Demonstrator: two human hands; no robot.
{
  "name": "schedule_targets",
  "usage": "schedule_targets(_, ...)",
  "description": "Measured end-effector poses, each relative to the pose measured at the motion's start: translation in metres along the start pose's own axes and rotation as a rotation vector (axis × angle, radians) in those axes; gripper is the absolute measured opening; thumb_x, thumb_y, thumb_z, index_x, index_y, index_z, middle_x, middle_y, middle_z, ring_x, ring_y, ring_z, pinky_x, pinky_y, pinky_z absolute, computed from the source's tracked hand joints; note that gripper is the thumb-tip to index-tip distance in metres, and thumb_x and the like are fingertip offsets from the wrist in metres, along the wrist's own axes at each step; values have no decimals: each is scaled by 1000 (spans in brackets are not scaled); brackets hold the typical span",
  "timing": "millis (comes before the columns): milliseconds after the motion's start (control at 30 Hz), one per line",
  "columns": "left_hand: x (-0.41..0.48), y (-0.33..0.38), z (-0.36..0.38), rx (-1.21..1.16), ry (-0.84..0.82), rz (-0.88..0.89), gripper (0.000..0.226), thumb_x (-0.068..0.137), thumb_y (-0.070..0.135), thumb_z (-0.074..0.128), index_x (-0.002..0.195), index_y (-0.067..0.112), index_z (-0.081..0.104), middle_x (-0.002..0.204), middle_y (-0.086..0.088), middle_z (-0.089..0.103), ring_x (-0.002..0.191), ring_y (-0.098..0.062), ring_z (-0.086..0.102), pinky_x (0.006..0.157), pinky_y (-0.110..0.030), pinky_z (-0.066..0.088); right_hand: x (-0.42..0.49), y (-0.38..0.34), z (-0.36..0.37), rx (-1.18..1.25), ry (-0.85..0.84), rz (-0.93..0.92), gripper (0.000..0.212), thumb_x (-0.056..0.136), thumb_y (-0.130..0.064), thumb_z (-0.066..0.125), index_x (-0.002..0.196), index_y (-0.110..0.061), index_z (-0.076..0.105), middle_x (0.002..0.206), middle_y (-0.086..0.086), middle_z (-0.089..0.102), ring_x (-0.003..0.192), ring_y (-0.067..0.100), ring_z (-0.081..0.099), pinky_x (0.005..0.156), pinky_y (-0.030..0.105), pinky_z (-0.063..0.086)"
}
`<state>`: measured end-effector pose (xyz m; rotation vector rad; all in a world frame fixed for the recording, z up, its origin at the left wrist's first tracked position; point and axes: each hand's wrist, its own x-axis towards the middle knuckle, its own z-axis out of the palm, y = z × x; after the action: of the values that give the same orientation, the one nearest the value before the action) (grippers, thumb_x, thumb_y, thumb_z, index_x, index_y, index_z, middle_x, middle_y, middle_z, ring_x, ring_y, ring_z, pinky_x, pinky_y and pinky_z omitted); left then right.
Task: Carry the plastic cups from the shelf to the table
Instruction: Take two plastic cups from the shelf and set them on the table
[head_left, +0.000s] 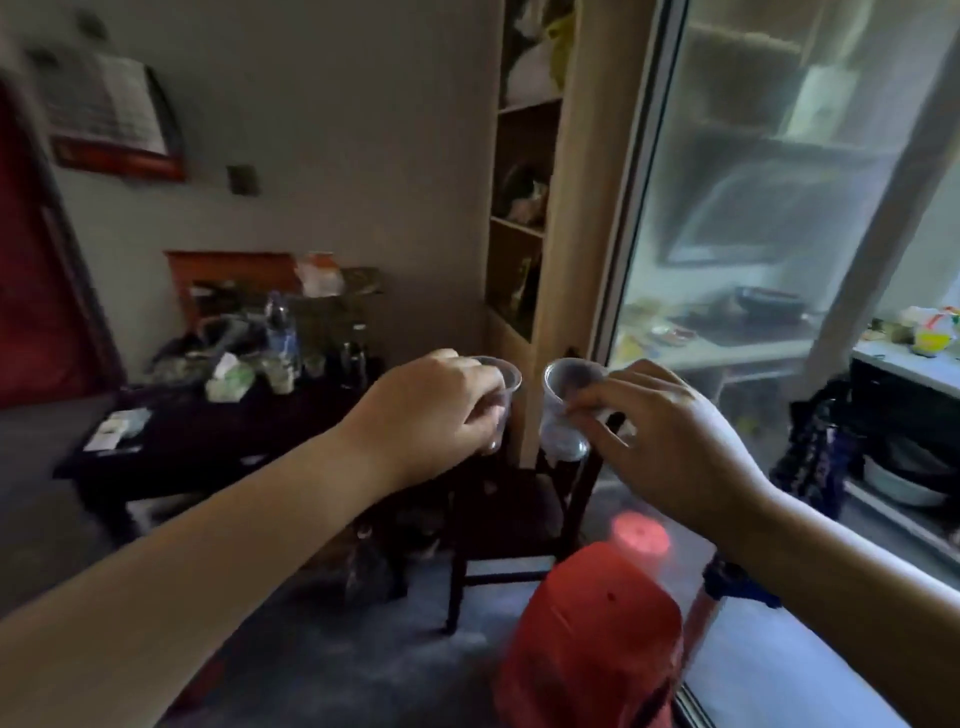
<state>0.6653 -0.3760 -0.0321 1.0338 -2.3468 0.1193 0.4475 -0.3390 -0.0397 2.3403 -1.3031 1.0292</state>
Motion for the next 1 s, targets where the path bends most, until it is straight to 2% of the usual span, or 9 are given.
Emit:
schedule_targets(67, -17, -42, -13, 42, -16, -55, 12, 87, 27, 50, 84, 19, 58, 80, 8, 57, 83, -14, 48, 70, -42, 47, 25, -17, 39, 61, -5, -52, 8, 80, -20, 66, 86, -26, 65, 82, -23, 50, 85, 12, 54, 68, 29, 46)
schedule_targets(233, -49, -119, -26, 96, -31, -173, 11, 88, 28, 50, 84, 23, 59, 80, 11, 58, 80, -9, 45, 67, -37, 48, 72, -41, 116, 138, -98, -109, 9, 81, -24, 64, 89, -29, 64, 82, -24, 55, 85, 0, 46, 65, 12, 35)
schedule_targets(333, -60, -154, -26, 113, -41, -232, 10, 87, 27, 51, 81, 24, 59, 77, 13, 56, 80, -9, 46, 63, -34, 46, 95, -48, 152, 193, -126, -154, 10, 83, -23, 64, 87, -31, 64, 77, -28, 50, 85, 1, 47, 66, 20, 44)
schedule_targets(500, -62, -206, -16, 131, -28, -288, 9, 85, 25, 53, 79, 22, 60, 73, 14, 52, 80, -9, 48, 66, -36, 47, 134, -45, 204, 244, -144, -230, 9, 84, -21, 63, 90, -25, 66, 80, -13, 61, 85, 13, 52, 67, 32, 49)
schedule_targets(633, -47, -250, -5, 143, -19, -321, 9, 85, 25, 54, 79, 22, 61, 73, 14, 54, 81, -8, 48, 67, -39, 48, 168, -29, 244, 263, -180, -263, 9, 84, -21, 63, 91, -22, 67, 82, -7, 65, 85, 15, 53, 67, 31, 48)
schedule_targets(867, 12, -324, 21, 210, 3, -363, 9, 85, 25, 53, 80, 23, 60, 78, 10, 61, 82, -11, 52, 65, -41, 49, 245, 30, 304, 337, -189, -316, 8, 85, -25, 60, 90, -25, 67, 79, -10, 63, 80, 8, 50, 64, 28, 46)
schedule_targets(1000, 42, -362, 36, 230, -14, -374, 11, 85, 26, 50, 79, 23, 59, 77, 10, 59, 80, -9, 51, 65, -39, 49, 281, 63, 345, 350, -187, -377, 8, 85, -23, 60, 88, -20, 67, 78, -6, 64, 79, 14, 53, 65, 31, 47)
